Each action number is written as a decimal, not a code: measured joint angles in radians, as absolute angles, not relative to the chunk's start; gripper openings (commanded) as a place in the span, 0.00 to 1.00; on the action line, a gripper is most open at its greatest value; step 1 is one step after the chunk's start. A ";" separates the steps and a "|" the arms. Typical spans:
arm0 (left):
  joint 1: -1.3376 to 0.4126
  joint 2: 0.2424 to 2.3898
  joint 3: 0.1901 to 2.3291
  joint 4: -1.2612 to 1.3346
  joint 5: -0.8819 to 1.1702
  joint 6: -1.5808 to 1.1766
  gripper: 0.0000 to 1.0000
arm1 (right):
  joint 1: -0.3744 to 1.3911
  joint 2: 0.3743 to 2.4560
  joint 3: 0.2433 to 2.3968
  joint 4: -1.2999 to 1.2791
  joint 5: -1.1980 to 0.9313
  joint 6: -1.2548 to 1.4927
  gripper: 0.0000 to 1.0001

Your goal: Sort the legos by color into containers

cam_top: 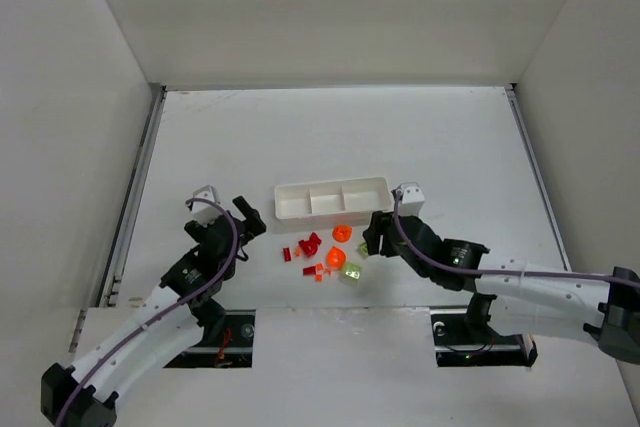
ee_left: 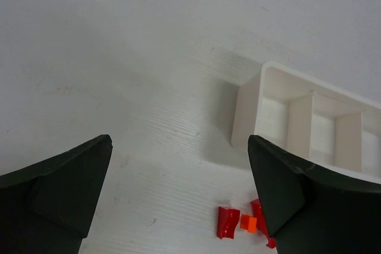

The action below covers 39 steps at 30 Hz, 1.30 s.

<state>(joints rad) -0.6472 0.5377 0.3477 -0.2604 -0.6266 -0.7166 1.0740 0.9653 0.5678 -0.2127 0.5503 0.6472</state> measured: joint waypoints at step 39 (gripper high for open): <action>-0.519 0.563 0.168 0.004 -0.595 -0.772 0.36 | 1.067 1.566 0.799 -0.044 0.530 0.579 0.39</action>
<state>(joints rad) -0.5190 0.5629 0.1677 0.0036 -0.5953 -0.7715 1.0672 1.5658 0.7990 -0.0441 0.5304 0.5793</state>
